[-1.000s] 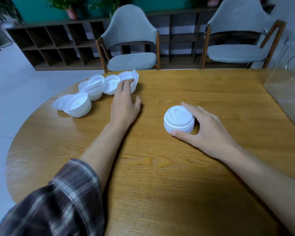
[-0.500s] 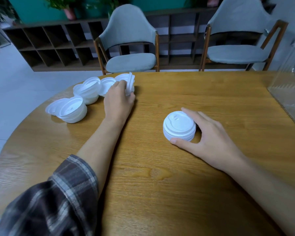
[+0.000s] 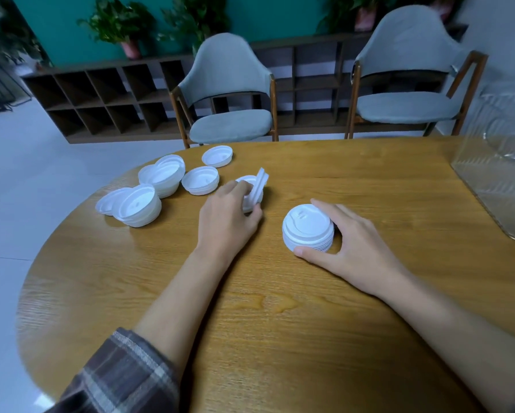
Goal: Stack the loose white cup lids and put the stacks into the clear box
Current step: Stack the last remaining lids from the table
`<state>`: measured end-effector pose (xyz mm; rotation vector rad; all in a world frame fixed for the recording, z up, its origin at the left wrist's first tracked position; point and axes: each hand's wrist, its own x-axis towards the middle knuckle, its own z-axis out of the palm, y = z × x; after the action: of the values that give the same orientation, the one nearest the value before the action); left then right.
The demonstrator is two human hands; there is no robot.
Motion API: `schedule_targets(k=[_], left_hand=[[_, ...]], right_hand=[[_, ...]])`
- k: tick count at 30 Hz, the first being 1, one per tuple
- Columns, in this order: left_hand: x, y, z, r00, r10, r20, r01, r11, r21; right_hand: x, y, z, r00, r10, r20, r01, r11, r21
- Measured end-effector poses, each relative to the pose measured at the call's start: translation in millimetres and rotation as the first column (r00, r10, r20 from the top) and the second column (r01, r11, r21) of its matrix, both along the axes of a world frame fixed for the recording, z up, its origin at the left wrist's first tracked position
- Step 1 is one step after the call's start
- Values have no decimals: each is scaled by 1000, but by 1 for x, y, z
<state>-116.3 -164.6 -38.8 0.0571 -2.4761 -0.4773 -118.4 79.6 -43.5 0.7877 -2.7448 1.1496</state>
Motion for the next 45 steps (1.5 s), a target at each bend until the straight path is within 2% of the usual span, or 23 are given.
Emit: schedule_targets(k=[7,13,21,26,29,33,36,38,41,43,45], left_hand=[[11,13,7,994,27,-104,-19,997,80],[9,13,16,994,-32,-104,56,969,241],[12,17,28,989,-34,-147,70,966,247],[18,26,35,987,-42,-155,98,922,374],[21,32,38,993,-29,-113,84,847,525],[20,33,42,992,-125,12,71,636,769],[20,34,43,988,-151,42,39,495,868],[19,33,46,985,-166,45,20,370,929],[20,33,49,964,-259,61,-2,221,975],[20,35,48,932,-348,99,-24,212,977],[22,39,44,907,-394,151,-40,276,960]], right_hand=[[0,1,0,1000,-17,-21,17,1000,-15],[-2,3,-3,999,-30,-16,29,999,-29],[-2,4,-1,1000,-29,-8,29,1000,-9],[-1,3,-1,999,-32,-14,32,999,-10],[0,3,0,999,-34,-8,34,999,-14],[0,2,1,999,-32,12,32,999,-24],[-1,3,1,999,-39,15,40,999,-22],[-1,3,1,999,-44,13,44,999,-27],[-1,2,0,999,-41,8,41,998,-46],[-2,3,0,999,-35,12,36,998,-54],[-2,3,0,999,-33,16,34,998,-60]])
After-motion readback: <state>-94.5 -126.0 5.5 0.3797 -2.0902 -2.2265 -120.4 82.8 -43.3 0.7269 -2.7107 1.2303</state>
